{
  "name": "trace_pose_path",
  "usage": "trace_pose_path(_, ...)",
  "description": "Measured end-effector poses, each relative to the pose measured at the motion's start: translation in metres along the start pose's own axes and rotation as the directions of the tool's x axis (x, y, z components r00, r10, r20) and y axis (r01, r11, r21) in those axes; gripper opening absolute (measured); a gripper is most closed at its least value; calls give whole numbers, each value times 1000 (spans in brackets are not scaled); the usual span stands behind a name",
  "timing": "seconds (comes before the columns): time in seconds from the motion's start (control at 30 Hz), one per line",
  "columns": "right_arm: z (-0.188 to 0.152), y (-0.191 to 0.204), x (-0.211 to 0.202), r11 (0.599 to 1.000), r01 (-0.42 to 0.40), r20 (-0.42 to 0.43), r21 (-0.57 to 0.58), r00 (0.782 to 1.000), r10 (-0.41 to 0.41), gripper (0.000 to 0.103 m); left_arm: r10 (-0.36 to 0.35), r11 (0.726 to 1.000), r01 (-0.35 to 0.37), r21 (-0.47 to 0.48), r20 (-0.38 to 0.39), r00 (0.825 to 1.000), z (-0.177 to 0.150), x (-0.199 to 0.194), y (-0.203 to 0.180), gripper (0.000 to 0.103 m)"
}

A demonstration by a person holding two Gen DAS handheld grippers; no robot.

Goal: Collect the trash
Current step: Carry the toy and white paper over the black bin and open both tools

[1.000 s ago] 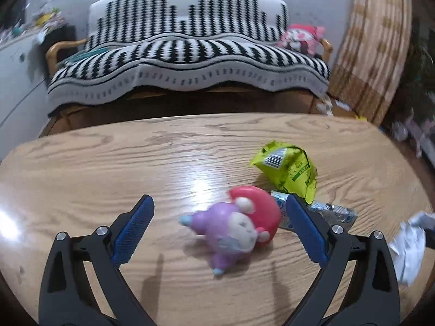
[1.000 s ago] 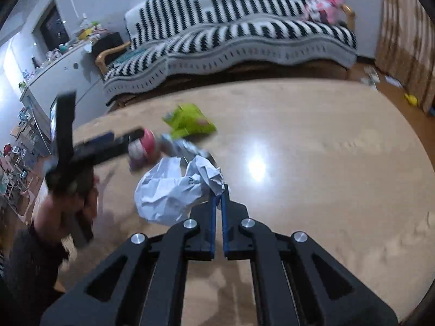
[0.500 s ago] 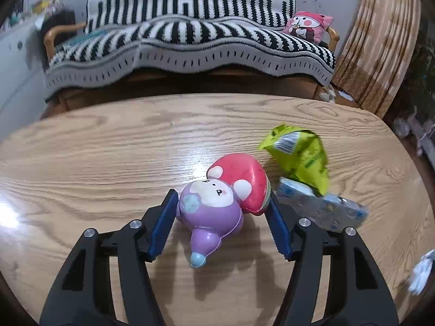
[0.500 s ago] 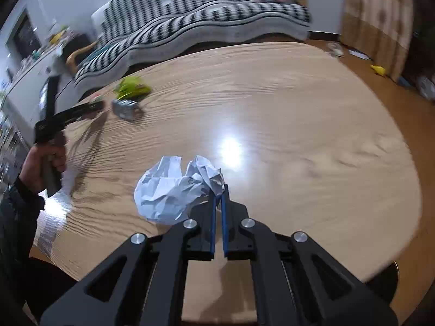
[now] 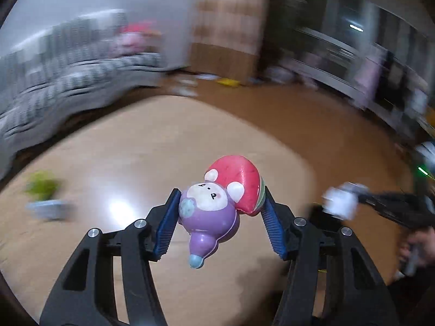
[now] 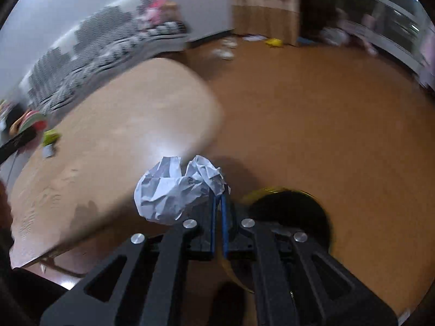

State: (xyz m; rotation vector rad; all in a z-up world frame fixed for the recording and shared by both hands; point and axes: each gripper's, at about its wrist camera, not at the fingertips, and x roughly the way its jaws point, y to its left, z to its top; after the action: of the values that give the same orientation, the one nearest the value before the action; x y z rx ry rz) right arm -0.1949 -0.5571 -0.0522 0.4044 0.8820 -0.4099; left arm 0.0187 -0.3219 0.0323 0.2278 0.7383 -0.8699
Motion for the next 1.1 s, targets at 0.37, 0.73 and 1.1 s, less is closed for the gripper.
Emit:
trace_pose_path(0.37,-43,-132,26,986,96,-177,140,982,-71,4,-211,943,271,193,-284,935,-63,144,-205,56)
trace_pose_path(0.73,-36,-131,43,989,89,-224,120,973,-60,4,-202,937,281,206,-334,920,-64,189,-205,56)
trace_pose_path(1.1,-29,-127,40,987,94,-181,132,981,-70,76,-210,940,293,177,-377,902,-72,209,-213,57)
